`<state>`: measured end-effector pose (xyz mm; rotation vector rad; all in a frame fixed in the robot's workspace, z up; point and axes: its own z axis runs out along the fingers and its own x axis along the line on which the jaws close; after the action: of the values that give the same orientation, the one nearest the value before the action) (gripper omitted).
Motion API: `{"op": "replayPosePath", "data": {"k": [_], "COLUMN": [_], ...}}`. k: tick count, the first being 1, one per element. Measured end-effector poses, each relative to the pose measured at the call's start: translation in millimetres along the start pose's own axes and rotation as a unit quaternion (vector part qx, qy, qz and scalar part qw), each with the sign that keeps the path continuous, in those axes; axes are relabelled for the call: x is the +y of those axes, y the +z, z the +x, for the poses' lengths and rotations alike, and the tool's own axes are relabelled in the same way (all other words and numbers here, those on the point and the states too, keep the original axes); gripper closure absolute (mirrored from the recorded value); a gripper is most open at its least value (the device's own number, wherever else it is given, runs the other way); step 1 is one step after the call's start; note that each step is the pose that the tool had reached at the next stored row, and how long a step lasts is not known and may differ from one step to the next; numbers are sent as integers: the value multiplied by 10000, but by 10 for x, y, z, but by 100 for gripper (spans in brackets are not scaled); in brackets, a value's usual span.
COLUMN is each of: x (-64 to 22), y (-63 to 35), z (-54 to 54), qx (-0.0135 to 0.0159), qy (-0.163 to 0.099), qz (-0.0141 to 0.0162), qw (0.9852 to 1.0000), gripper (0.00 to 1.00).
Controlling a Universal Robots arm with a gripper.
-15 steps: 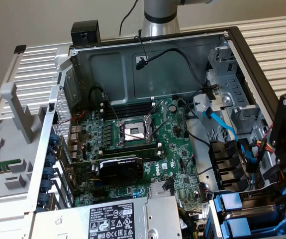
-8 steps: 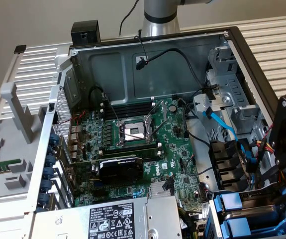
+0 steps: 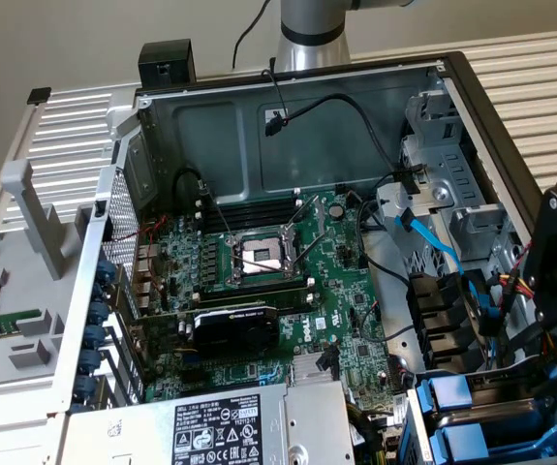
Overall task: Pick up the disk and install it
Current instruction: 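Insert the first disk wire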
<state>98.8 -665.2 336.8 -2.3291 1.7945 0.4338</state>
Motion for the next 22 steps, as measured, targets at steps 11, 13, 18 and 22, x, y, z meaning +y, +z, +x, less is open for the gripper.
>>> {"op": "replayPosePath", "data": {"k": [11, 13, 18, 22], "x": [25, 26, 30, 26], "y": [-20, -21, -24, -22], "z": [67, 73, 85, 106], "qx": [-136, -162, -195, -223], "qy": [-20, -24, -27, -31], "qz": [39, 46, 54, 60], "qw": [9999, 9999, 9998, 9997], "gripper": [64, 64, 74, 74]}}
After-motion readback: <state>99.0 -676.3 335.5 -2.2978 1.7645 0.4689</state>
